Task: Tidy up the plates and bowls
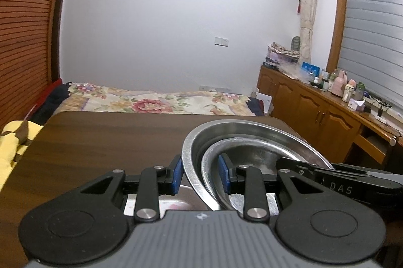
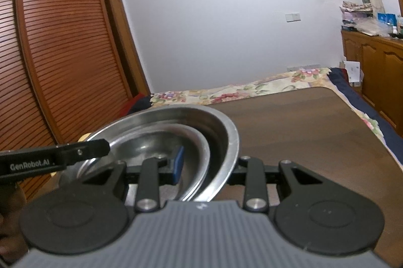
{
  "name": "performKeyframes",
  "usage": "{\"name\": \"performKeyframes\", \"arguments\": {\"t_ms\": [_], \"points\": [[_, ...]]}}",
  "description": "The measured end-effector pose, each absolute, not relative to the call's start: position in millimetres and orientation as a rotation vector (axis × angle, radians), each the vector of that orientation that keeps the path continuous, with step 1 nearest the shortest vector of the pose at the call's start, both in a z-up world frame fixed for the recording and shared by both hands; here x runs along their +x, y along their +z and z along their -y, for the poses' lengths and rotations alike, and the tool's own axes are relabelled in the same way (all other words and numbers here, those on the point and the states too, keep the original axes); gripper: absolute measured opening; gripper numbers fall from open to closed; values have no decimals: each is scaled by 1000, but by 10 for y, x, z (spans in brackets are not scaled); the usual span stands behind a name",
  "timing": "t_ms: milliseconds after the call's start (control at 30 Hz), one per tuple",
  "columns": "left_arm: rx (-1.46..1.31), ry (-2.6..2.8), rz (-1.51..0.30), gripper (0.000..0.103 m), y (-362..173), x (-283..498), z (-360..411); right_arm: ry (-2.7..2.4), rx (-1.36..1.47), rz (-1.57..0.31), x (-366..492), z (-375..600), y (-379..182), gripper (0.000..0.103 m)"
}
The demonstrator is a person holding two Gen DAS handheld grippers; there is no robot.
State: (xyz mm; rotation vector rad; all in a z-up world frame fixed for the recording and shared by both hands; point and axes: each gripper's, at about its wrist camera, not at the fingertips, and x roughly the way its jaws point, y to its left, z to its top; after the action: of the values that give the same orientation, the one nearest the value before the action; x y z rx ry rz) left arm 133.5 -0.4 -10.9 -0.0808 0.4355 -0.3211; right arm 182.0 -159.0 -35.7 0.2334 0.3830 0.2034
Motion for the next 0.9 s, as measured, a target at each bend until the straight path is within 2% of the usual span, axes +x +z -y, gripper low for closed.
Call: {"name": "performKeyframes", "arguments": {"t_ms": [900], "points": [[-95,-214,-447,31,-174,1141,-802,323,160,-423,1852,891,-295,34]]}}
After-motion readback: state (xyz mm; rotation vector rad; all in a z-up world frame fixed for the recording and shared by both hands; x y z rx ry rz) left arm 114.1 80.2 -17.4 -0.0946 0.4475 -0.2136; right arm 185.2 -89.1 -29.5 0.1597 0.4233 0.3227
